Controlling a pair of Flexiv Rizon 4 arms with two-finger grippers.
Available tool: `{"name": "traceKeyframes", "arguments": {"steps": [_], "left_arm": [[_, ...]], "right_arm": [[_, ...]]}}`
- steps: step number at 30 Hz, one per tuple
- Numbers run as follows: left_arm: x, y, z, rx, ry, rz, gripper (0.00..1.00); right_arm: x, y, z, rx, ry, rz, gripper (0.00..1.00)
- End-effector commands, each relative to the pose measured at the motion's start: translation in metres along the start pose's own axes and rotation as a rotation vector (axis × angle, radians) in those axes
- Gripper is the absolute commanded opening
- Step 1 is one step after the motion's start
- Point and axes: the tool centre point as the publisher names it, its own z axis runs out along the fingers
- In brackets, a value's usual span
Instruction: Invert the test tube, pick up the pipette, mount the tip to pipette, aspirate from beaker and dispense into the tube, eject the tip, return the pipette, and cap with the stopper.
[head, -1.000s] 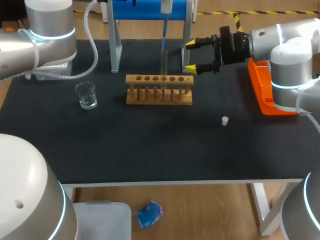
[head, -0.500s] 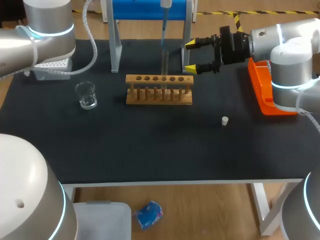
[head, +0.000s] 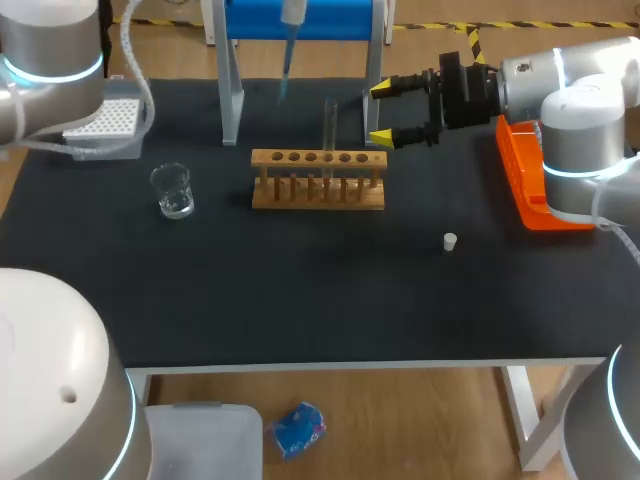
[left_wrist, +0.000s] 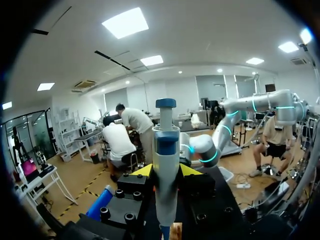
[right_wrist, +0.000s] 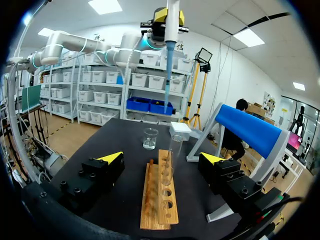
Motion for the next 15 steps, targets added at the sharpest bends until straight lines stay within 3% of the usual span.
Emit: {"name": "traceKeyframes", "arguments": {"steps": [1,7,15], "left_arm": [[0.029,0.009,-0.022,0.024,-0.022,-0.013,0.0],[0.061,0.025,-0.017,0.066,0.011,-0.032,0.0],[0.092,0.05,0.002,0.135,0.127,-0.062,0.0]], "right_arm": [[0.0,-0.001,0.0,-0.001,0.0,-0.001,1.0],[0.0,-0.001,0.0,-0.001,0.0,-0.001,1.0],[0.0,-0.001,0.0,-0.001,0.0,-0.001,1.0]]}}
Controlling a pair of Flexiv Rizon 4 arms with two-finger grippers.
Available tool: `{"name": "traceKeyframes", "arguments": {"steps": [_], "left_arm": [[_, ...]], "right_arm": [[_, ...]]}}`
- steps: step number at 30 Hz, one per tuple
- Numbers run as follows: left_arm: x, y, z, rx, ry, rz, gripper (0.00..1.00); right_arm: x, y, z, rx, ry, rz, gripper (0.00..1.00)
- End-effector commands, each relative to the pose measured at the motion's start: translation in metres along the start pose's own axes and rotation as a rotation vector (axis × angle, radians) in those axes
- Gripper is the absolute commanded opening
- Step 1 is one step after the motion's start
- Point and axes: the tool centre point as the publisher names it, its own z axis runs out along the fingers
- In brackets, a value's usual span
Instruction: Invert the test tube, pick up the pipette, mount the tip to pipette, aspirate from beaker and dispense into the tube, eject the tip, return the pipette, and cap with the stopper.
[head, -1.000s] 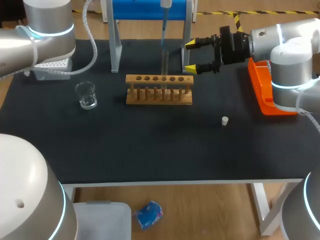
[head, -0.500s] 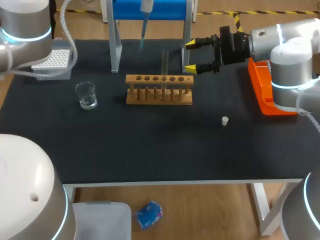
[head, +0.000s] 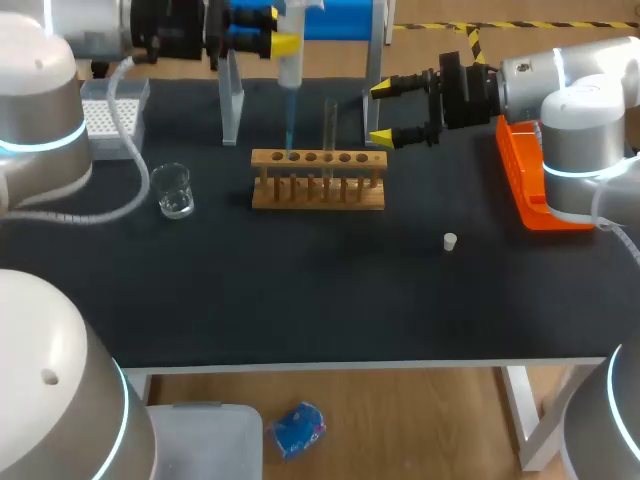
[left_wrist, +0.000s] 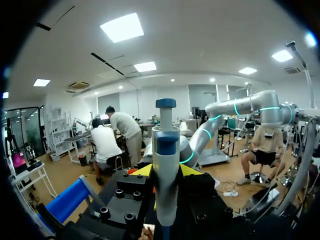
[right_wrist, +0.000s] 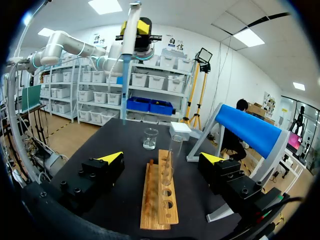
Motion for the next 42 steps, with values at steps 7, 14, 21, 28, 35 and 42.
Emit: {"name": "traceKeyframes", "arguments": {"steps": [7,14,21,28,35,42], "left_arm": [[0.02,0.037,0.023,0.052,0.065,-0.082,0.0],[0.02,0.037,0.023,0.052,0.065,-0.082,0.0],[0.02,0.037,0.023,0.052,0.065,-0.082,0.0],[0.036,0.051,0.046,0.049,0.068,-0.093,0.0],[0.058,0.073,0.08,0.059,0.039,-0.094,0.0],[0.058,0.076,0.083,0.027,0.006,-0.046,0.0]], "right_arm": [[0.0,0.0,0.0,-0.001,0.0,-0.001,1.0],[0.0,0.0,0.0,-0.001,0.0,-0.001,1.0],[0.0,0.0,0.0,-0.001,0.0,-0.001,1.0],[0.0,0.0,0.0,-0.001,0.0,-0.001,1.0],[0.0,0.0,0.0,-0.001,0.0,-0.001,1.0],[0.0,0.0,0.0,-0.001,0.0,-0.001,1.0]]}}
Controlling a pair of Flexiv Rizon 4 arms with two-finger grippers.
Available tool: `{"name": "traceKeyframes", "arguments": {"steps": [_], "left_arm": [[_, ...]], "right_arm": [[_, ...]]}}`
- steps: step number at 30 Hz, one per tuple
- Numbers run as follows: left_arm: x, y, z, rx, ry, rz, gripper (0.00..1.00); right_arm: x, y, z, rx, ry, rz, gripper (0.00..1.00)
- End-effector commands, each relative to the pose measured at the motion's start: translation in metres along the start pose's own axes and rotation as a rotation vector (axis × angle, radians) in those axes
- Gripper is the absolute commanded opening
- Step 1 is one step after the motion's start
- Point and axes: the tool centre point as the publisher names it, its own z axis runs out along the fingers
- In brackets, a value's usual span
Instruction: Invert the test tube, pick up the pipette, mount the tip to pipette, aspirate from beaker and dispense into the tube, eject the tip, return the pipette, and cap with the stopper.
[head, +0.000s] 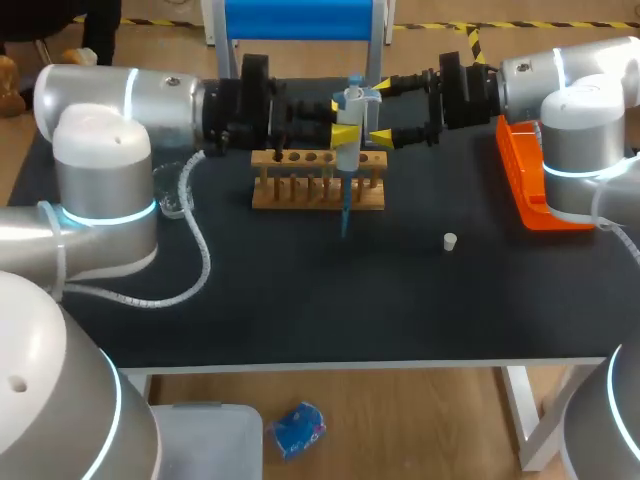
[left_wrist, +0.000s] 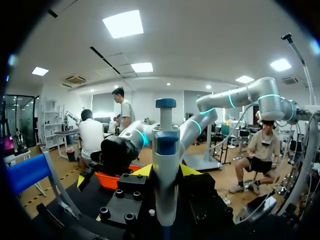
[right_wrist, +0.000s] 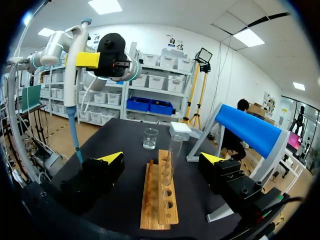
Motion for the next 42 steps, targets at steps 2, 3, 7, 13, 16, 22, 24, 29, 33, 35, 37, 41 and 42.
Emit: {"name": "traceKeyframes", "arguments": {"steps": [2,3,7,13,16,22,24,29,33,35,37,41,42], "left_arm": [[0.0,-0.002,0.0,-0.045,-0.047,0.033,0.0],[-0.001,-0.003,-0.002,-0.035,-0.051,0.042,0.0],[-0.002,-0.005,-0.004,-0.04,-0.068,0.05,0.0],[-0.004,-0.003,-0.003,-0.011,-0.096,0.07,0.0],[-0.005,0.003,0.0,-0.009,-0.101,0.068,0.0],[-0.007,0.006,0.002,-0.015,-0.099,0.054,0.0],[-0.008,0.006,0.002,-0.014,-0.101,0.054,0.0],[-0.008,0.006,0.002,-0.014,-0.101,0.054,0.0],[-0.008,0.006,0.002,-0.014,-0.101,0.054,0.0],[-0.008,0.006,0.002,-0.014,-0.101,0.054,0.0],[-0.008,0.006,0.002,-0.014,-0.101,0.054,0.0],[-0.008,0.006,0.002,-0.014,-0.101,0.054,0.0],[-0.008,0.006,0.002,-0.014,-0.101,0.054,0.0]], "right_arm": [[0.0,0.0,0.0,-0.001,0.0,-0.001,1.0],[0.0,0.0,0.0,-0.001,0.0,-0.001,1.0],[0.0,0.0,0.0,-0.001,0.0,-0.001,1.0],[0.0,0.0,0.0,-0.001,0.0,-0.001,1.0],[0.0,0.0,0.0,-0.001,0.0,-0.001,1.0],[0.0,0.0,0.0,-0.001,0.0,-0.001,1.0],[0.0,0.0,0.0,-0.001,0.0,-0.001,1.0],[0.0,0.0,0.0,-0.001,0.0,-0.001,1.0],[0.008,0.014,-0.034,-0.035,-0.008,0.001,1.0],[0.018,0.021,-0.054,-0.076,-0.012,0.013,1.0],[0.028,0.025,-0.071,-0.1,-0.014,0.018,1.0],[0.054,0.029,-0.089,-0.167,0.009,0.052,1.0],[0.061,0.031,-0.09,-0.193,0.026,0.066,1.0]]}}
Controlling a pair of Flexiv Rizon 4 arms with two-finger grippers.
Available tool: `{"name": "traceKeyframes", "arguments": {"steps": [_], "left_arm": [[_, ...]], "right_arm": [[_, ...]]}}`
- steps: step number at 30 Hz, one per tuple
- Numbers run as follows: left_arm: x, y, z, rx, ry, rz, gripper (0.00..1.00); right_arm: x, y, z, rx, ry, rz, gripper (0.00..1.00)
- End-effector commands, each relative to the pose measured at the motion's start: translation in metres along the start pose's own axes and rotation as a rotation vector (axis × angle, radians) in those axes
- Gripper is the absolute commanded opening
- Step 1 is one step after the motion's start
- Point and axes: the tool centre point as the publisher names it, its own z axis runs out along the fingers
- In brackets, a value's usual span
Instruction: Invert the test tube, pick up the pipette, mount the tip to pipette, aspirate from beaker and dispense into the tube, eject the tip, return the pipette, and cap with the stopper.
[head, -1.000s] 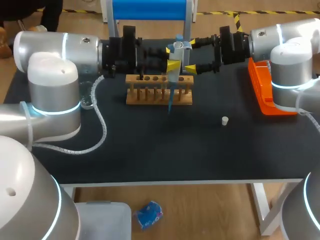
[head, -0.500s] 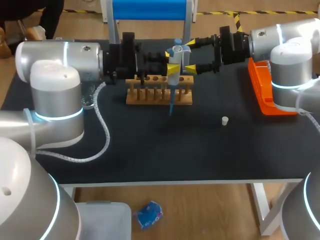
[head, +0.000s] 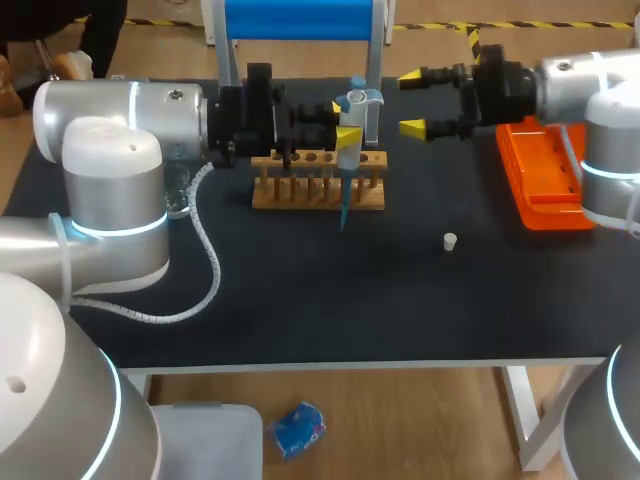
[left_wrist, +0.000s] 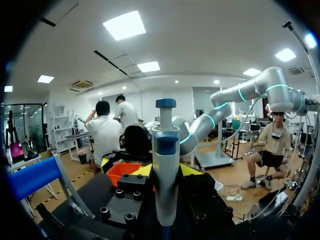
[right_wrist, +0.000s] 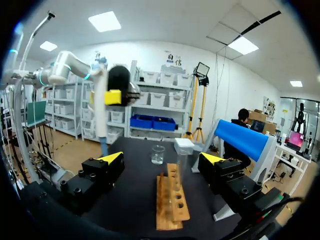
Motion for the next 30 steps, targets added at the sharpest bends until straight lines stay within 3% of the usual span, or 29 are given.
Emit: {"name": "traceKeyframes", "arguments": {"steps": [1,4,11,20,30], "left_arm": [[0.001,0.0,0.001,0.002,-0.003,0.001,0.0],[0.001,0.0,0.001,0.002,-0.003,0.001,0.0],[0.001,0.0,0.001,0.002,-0.003,0.001,0.0],[0.001,0.0,0.001,0.002,-0.003,0.001,0.0],[0.001,0.0,0.001,0.002,-0.003,0.001,0.0]], "right_arm": [[0.044,0.004,-0.031,-0.04,0.008,0.018,1.0],[0.061,0.008,-0.025,-0.127,0.06,0.083,1.0],[0.089,0.021,0.0,-0.18,0.125,0.121,1.0],[0.116,0.039,0.028,-0.156,0.154,0.058,1.0],[0.122,0.045,0.062,-0.113,0.18,0.109,1.0]]}}
